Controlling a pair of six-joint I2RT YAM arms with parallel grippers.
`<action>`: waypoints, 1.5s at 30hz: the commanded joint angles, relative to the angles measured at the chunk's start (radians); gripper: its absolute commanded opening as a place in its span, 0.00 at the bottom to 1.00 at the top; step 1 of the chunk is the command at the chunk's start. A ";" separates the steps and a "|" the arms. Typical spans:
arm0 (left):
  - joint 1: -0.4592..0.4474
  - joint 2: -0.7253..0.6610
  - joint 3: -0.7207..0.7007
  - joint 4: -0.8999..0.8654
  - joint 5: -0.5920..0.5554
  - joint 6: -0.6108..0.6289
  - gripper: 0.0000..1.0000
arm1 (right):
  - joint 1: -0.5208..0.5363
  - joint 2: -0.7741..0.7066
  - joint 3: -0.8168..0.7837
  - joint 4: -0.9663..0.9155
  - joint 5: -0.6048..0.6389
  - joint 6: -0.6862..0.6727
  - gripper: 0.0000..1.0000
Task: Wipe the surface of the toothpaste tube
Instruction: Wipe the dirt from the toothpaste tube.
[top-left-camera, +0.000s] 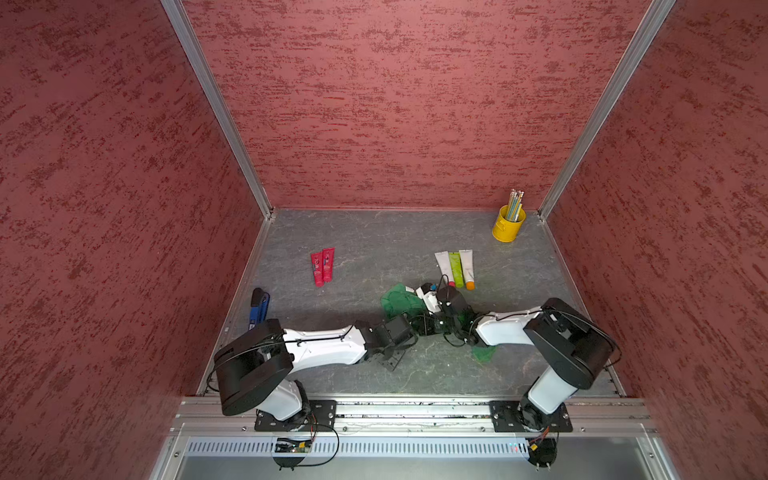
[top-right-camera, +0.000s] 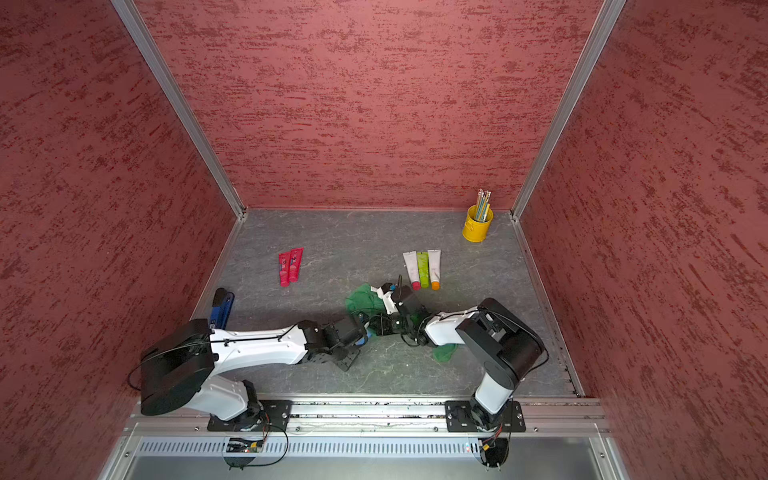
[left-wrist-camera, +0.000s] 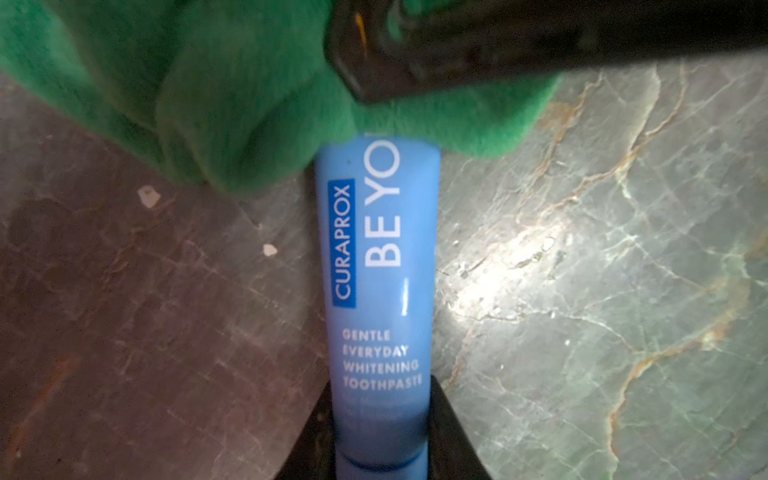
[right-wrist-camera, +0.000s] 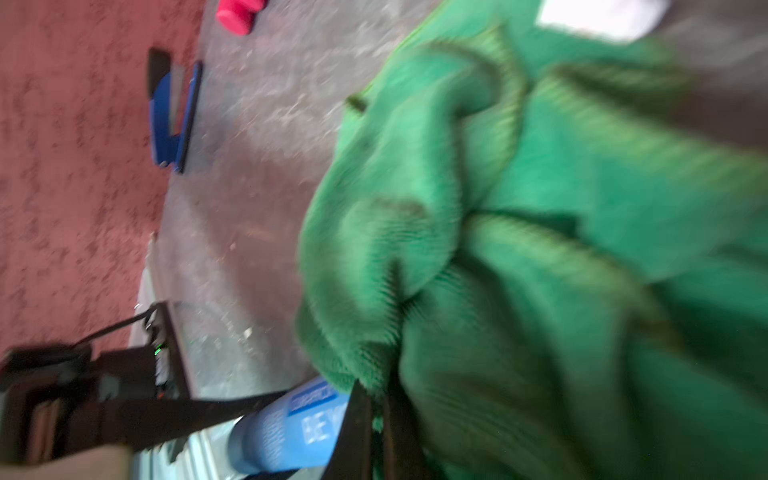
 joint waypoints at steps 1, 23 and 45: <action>0.008 -0.007 -0.001 0.020 -0.033 -0.010 0.05 | 0.056 -0.017 -0.053 0.038 -0.134 0.065 0.00; 0.162 -0.017 0.031 -0.098 -0.099 -0.146 0.16 | -0.157 -0.128 0.117 -0.270 0.305 -0.181 0.00; 0.382 -0.216 -0.077 0.172 0.339 -0.275 0.54 | -0.159 -0.172 0.085 -0.263 0.285 -0.196 0.00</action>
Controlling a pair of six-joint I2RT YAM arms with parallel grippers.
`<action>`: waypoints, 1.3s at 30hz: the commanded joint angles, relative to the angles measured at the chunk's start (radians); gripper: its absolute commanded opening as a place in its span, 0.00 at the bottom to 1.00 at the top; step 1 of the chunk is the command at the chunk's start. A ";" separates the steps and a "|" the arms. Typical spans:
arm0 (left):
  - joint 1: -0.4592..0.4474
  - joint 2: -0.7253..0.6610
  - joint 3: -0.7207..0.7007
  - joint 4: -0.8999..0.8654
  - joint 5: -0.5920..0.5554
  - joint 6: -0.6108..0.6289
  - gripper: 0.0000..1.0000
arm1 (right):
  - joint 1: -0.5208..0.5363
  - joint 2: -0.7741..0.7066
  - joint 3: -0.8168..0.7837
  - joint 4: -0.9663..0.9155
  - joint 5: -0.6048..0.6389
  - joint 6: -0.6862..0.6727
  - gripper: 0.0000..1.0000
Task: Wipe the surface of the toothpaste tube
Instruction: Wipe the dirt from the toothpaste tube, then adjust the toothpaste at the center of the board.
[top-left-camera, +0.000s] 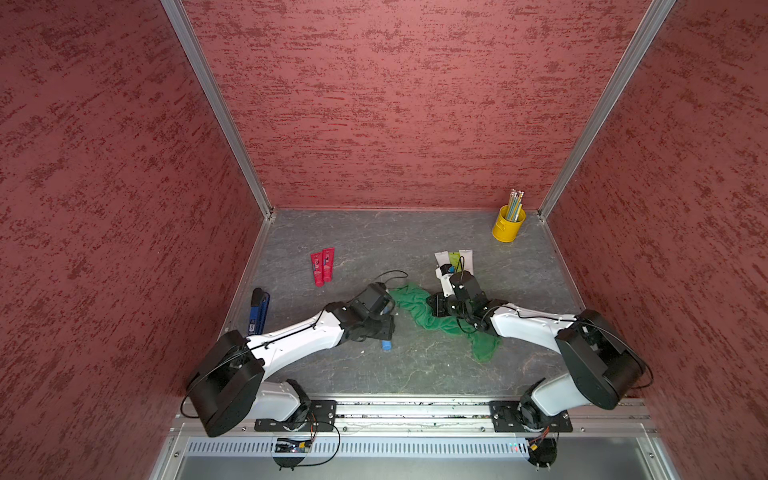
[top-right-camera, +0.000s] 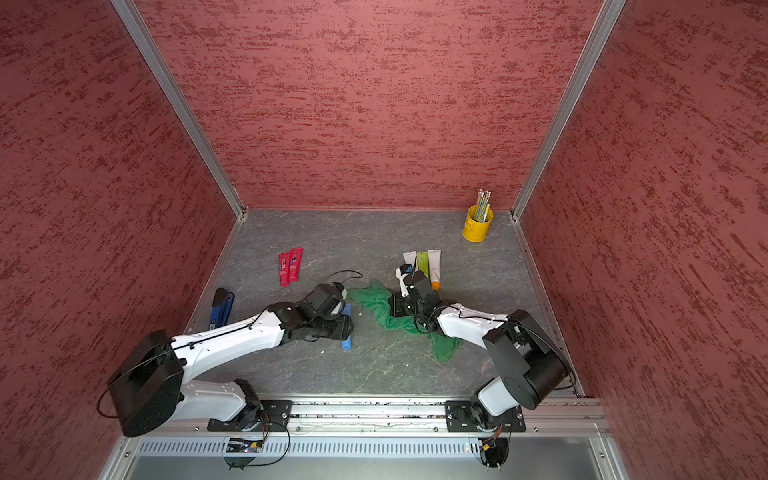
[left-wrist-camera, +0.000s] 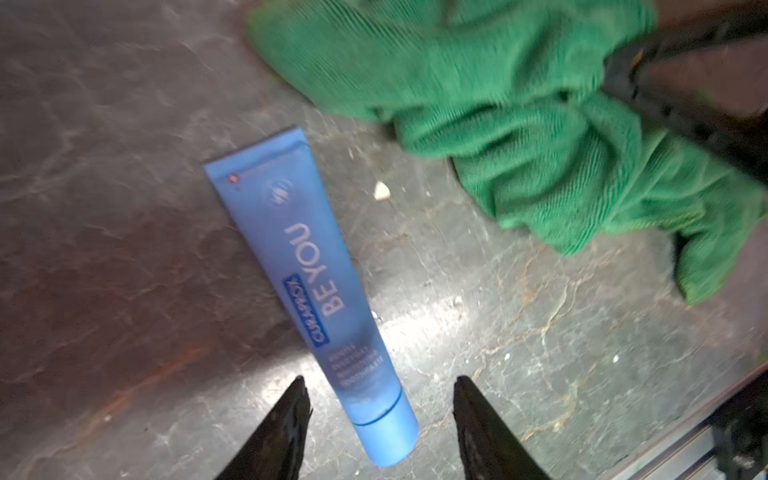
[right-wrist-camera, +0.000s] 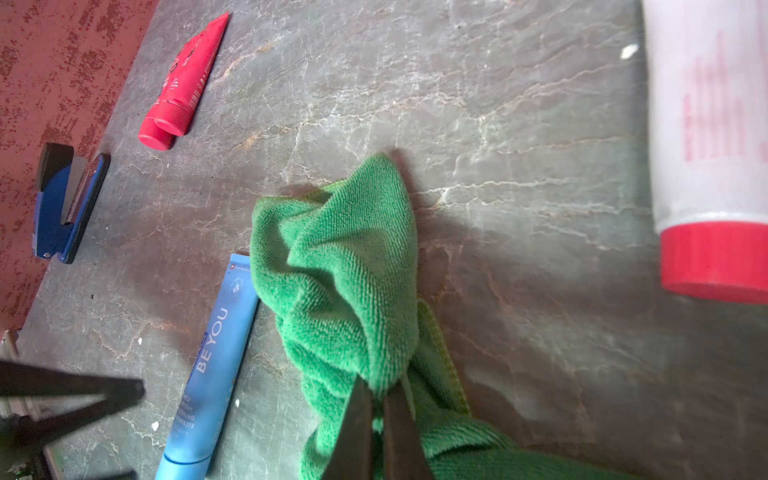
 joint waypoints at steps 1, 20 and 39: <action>0.088 -0.041 -0.092 0.157 0.168 -0.076 0.52 | -0.006 -0.020 -0.005 0.014 -0.003 -0.011 0.00; 0.118 -0.056 -0.263 0.373 0.190 -0.215 0.34 | -0.006 0.005 0.001 0.024 -0.041 -0.007 0.00; 0.067 0.164 -0.132 0.307 0.133 -0.166 0.21 | -0.005 0.016 0.006 0.025 -0.062 -0.007 0.00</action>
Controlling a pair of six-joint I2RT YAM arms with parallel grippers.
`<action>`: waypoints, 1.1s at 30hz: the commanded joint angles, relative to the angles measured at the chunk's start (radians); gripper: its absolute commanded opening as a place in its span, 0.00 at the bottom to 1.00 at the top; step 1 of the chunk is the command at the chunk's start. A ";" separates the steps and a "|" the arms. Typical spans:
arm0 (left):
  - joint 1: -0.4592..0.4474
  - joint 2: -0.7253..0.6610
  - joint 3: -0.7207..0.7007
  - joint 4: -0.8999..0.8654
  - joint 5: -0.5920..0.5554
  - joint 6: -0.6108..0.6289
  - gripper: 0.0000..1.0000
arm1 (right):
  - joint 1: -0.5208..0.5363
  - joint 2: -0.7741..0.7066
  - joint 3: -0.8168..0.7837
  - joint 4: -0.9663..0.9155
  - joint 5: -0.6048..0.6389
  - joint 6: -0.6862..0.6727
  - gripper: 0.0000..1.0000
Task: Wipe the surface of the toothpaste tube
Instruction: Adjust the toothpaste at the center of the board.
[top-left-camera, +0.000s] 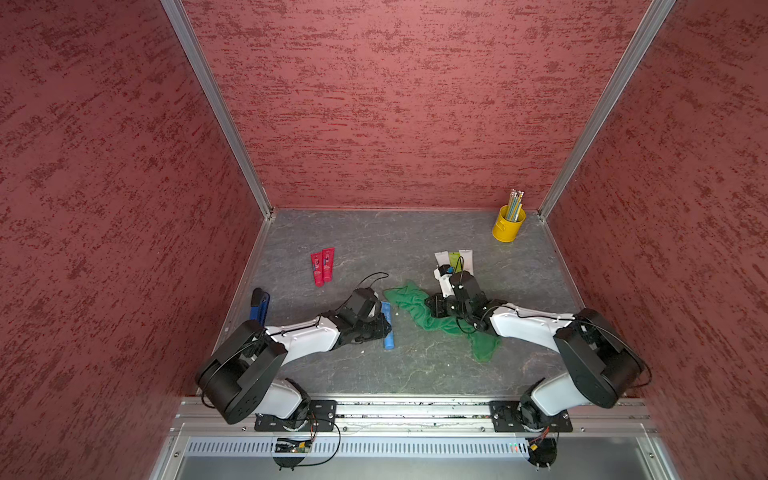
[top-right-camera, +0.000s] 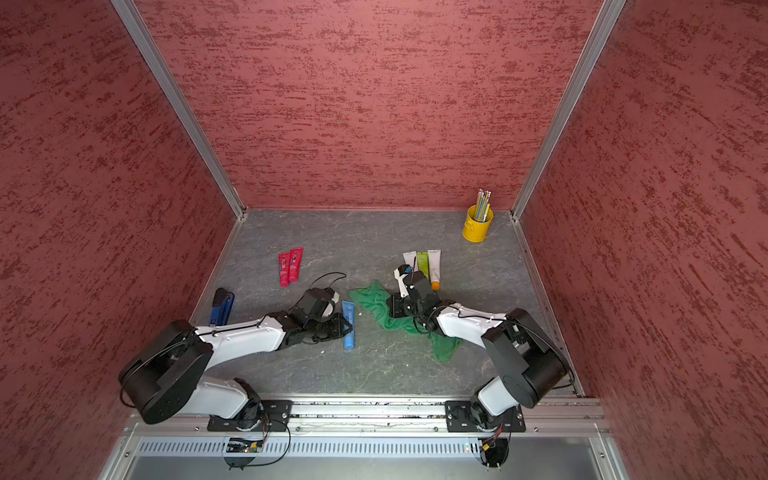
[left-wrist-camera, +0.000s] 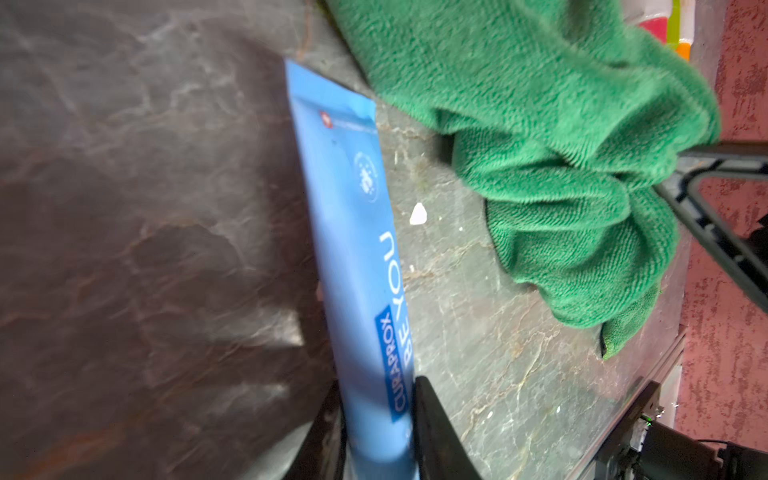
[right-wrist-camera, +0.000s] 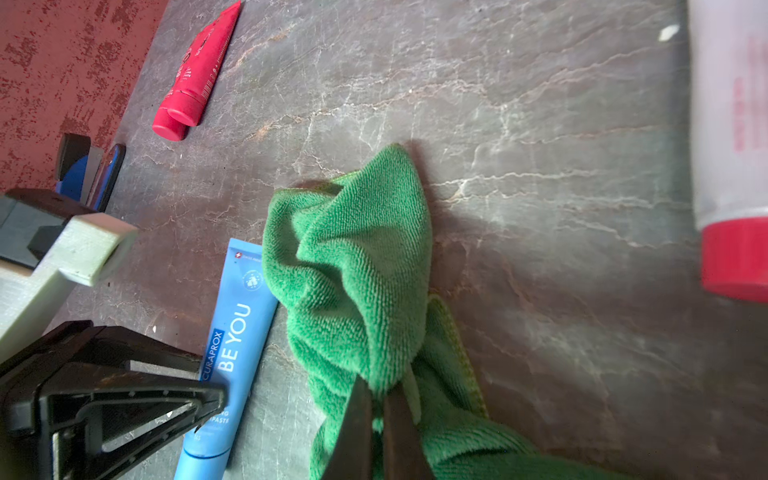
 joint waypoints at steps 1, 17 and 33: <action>-0.019 0.038 0.034 -0.060 -0.053 0.030 0.17 | -0.005 0.005 0.006 0.016 -0.012 -0.007 0.00; -0.096 0.121 0.493 -0.805 -0.656 0.248 0.05 | -0.005 -0.016 0.003 0.011 -0.001 -0.011 0.00; -0.223 0.500 0.703 -1.029 -0.794 0.192 0.16 | -0.031 -0.033 -0.002 -0.029 0.085 -0.018 0.00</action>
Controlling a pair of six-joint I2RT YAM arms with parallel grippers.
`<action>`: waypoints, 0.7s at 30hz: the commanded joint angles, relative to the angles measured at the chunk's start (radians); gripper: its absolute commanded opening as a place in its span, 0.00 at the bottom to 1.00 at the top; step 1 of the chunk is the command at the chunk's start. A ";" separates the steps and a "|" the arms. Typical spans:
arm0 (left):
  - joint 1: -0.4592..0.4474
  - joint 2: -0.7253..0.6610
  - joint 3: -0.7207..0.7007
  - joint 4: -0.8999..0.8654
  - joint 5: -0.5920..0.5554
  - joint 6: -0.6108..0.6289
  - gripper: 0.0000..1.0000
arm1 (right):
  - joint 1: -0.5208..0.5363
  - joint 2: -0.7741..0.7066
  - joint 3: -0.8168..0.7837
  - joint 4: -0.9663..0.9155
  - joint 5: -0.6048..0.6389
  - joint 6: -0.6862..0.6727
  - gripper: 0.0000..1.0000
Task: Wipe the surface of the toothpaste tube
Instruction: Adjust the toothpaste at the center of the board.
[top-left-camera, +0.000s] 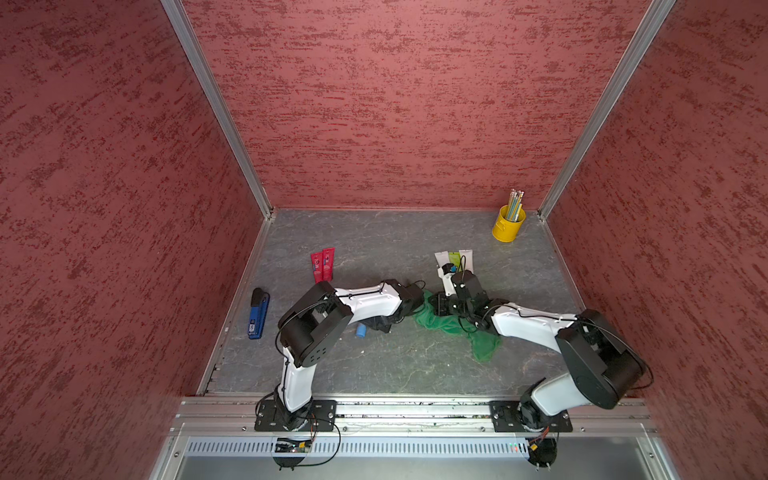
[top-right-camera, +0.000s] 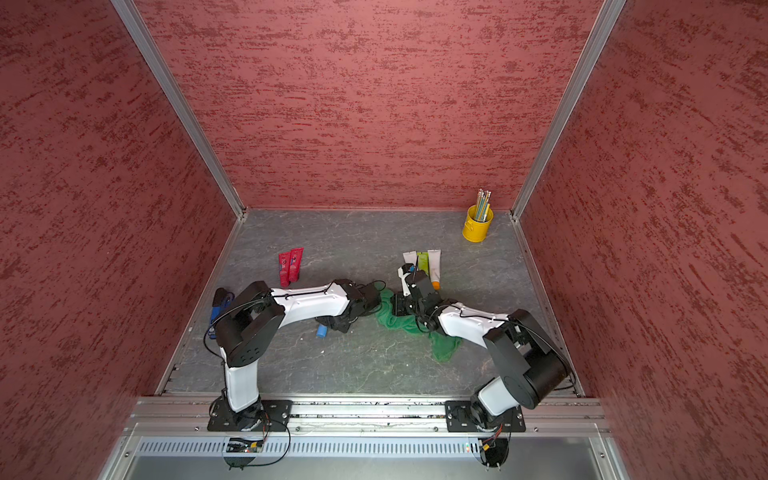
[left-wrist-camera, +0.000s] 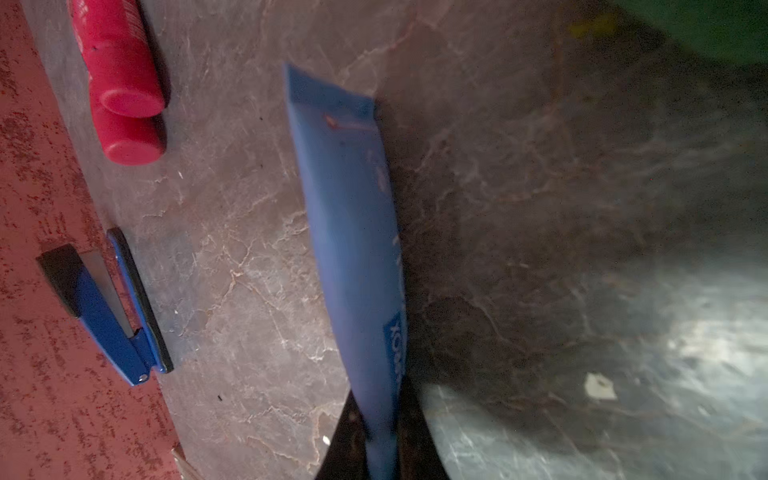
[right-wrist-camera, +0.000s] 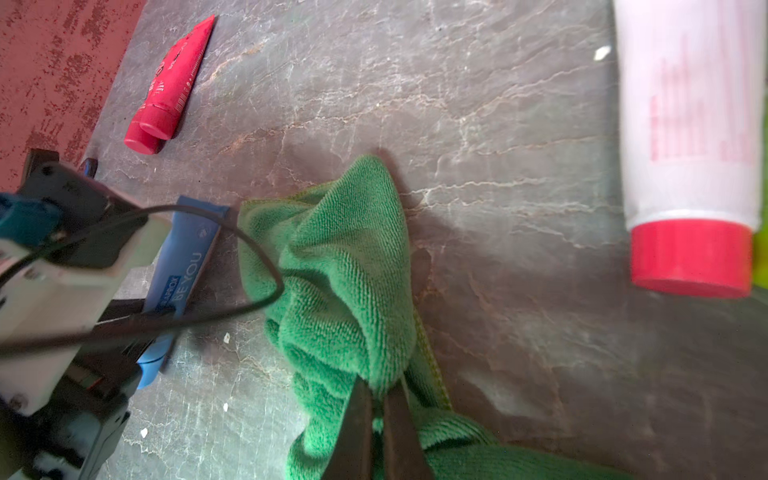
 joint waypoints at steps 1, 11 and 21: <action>-0.021 0.009 0.027 -0.006 0.027 0.002 0.19 | -0.013 -0.021 -0.002 -0.009 0.026 -0.014 0.00; -0.071 -0.300 -0.048 0.166 0.090 0.066 0.54 | -0.015 -0.014 -0.003 -0.004 0.014 -0.013 0.00; 0.089 -0.674 -0.474 0.498 0.493 0.016 0.56 | -0.016 -0.049 -0.020 0.019 0.013 -0.006 0.00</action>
